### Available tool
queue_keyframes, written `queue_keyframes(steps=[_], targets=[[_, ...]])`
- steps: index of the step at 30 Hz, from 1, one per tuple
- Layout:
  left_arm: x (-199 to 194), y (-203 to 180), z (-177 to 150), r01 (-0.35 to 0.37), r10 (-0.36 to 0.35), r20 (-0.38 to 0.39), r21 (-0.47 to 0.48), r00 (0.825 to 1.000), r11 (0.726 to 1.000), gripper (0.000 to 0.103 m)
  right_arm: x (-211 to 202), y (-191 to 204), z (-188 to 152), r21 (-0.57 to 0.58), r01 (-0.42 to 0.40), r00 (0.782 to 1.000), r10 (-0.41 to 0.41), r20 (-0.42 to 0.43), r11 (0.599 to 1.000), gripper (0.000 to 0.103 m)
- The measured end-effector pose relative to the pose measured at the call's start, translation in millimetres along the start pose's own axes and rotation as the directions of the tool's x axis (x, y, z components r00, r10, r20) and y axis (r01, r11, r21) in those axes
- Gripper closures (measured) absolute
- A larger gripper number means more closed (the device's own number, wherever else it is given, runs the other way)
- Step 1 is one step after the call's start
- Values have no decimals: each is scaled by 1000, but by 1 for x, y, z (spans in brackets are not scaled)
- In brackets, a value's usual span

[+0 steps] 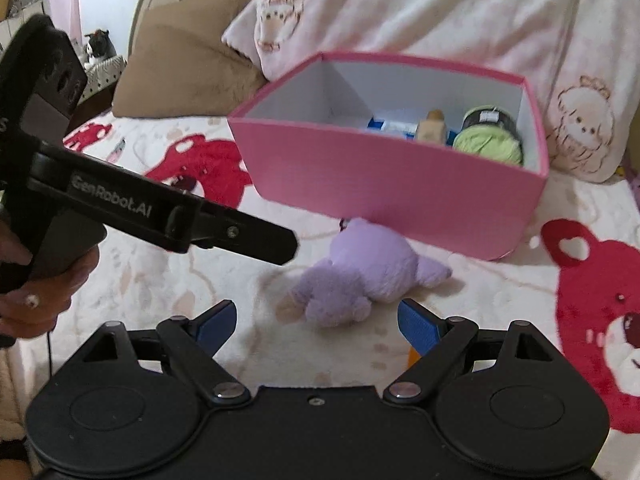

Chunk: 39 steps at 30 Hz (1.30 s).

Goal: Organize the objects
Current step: 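Move the left tool down to the purple plush toy, then close the left tool on the purple plush toy's body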

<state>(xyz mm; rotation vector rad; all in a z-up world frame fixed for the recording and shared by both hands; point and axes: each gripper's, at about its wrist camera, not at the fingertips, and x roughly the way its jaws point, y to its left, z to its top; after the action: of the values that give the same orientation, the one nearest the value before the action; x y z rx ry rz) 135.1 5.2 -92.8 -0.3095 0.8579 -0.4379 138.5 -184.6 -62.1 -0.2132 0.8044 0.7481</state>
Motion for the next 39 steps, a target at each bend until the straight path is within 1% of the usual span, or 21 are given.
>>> queue_keyframes(steps=[3,5,6,7,8,10,11,13,15,16,19,22,23,25,27,28,29,32,34,37,39], targets=[[13,6,-7,16,-15,9,-17,1000,1000,19,17,-2,-5,35,9,1000,-8,-10,999,13],[22,9,-10,6,-6,1,-27,1000,1000,21,28,-4,-8,65,14,1000,-12,-20,998,13],[27,10,-11,-12,12,-16,-25,1000,1000,24,33,-4,-9,78,18,1000,-16,-24,997,13],[32,11,-12,-30,29,-43,-27,999,999,28,36,-4,-9,78,24,999,-22,-27,997,13],[38,13,-12,-34,32,-60,-28,998,999,34,39,-5,-10,86,27,999,-23,-38,996,13],[45,19,-14,-20,16,-76,-53,997,998,40,46,-5,-8,125,35,996,-25,-80,992,13],[48,21,-15,-8,2,-81,-66,997,998,46,48,-5,-8,140,33,996,-21,-89,990,13],[51,23,-17,27,-32,-72,-81,997,996,52,49,-3,-8,135,43,996,-31,-88,990,13],[50,25,-20,73,-75,-19,-104,997,992,69,51,-3,-5,126,47,996,-37,-83,991,13],[50,26,-22,93,-93,1,-115,996,989,70,52,-3,-4,125,46,996,-36,-77,991,13],[51,23,-25,108,-110,-9,-118,994,987,73,54,-2,-2,117,27,998,-21,-58,993,16],[49,22,-25,118,-120,-9,-127,993,985,73,52,1,-3,126,40,998,-34,-55,991,21],[48,21,-25,122,-125,-18,-129,992,984,73,50,2,-3,79,-10,997,16,-72,997,23],[44,20,-25,130,-136,-38,-135,990,982,73,45,3,-6,70,-18,997,23,-71,997,23],[37,22,-29,141,-151,-49,-171,987,975,73,38,4,-8,59,-40,996,44,-72,997,24],[32,24,-33,146,-158,-46,-198,986,969,73,34,4,-10,32,-81,993,83,-85,996,24],[28,24,-38,149,-164,-58,-215,985,965,73,29,5,-12,29,-95,991,97,-92,995,24],[21,18,-53,134,-158,-105,-207,982,969,73,18,10,-19,-16,-116,988,114,-107,993,24],[19,14,-59,115,-139,-122,-186,983,976,73,15,12,-22,-31,-116,986,112,-125,993,23],[17,10,-59,103,-120,-111,-148,986,984,73,11,13,-22,-23,-84,987,80,-138,996,22],[13,12,-57,94,-108,-92,-151,990,984,73,10,15,-22,-10,-76,988,74,-137,997,18]])
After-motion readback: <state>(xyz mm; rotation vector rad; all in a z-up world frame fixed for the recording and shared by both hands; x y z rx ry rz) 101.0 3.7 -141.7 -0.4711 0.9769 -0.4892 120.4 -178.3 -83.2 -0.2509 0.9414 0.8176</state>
